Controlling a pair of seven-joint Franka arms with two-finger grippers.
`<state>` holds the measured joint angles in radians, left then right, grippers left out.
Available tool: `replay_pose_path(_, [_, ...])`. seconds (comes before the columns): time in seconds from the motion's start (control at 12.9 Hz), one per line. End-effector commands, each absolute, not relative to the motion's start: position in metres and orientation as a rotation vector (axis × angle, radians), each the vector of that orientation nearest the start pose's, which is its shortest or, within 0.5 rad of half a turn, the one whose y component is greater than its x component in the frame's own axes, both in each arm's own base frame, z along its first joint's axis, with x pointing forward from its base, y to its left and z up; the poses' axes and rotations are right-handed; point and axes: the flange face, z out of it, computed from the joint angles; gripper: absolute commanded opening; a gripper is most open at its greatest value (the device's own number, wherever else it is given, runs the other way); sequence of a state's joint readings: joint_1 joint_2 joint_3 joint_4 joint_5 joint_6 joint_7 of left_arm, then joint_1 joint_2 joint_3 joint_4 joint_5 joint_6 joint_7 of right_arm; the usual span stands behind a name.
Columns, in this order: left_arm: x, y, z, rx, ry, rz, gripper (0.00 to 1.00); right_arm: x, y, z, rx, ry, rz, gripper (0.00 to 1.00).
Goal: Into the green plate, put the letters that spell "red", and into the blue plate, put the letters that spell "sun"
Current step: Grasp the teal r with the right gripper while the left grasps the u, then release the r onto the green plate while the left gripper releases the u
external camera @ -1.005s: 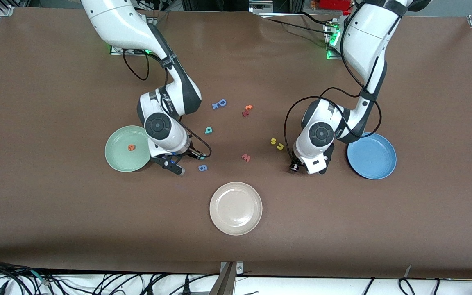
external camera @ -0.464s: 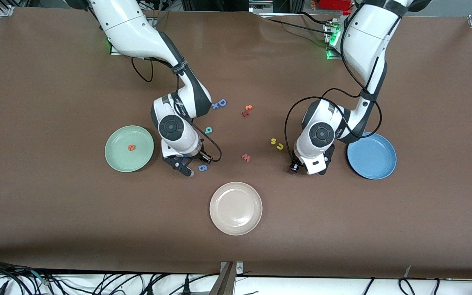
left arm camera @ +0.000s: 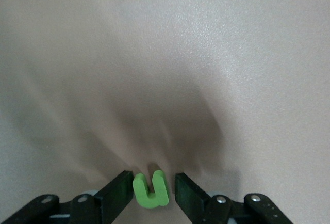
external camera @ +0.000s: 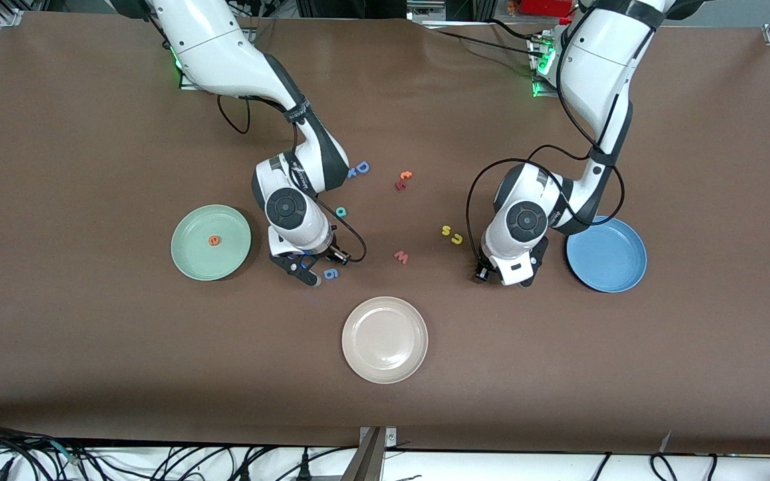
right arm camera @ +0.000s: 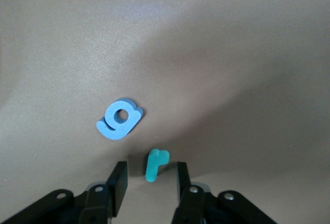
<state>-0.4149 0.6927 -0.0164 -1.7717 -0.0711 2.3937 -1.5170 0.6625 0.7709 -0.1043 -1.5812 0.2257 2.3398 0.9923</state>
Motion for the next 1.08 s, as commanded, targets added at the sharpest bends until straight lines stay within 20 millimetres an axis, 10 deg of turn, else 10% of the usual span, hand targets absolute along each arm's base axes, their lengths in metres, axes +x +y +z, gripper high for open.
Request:
replay_pose_path(0.0, [0.592,-0.267,0.151,-2.615,-1.653,0.133,0.33,0.586,0.386,0.178,-2.954,0.869,0.09,0.44])
replay_pose_path(0.31, [0.592,-0.267,0.154,-2.62,-1.642,0.136,0.15,0.586,0.383,0.174,-2.96,0.874,0.091,0.41])
replay_pose_path(0.62, [0.6,-0.258,0.18,-2.647,-1.619,0.132,0.12,0.586,0.383,0.174,-2.969,0.866,0.086,0.06])
replay_pose_path(1.0, [0.623,-0.171,0.266,-2.865,-1.179,0.216,0.14,0.593,0.375,0.198,-2.991,0.841,0.081,0.02])
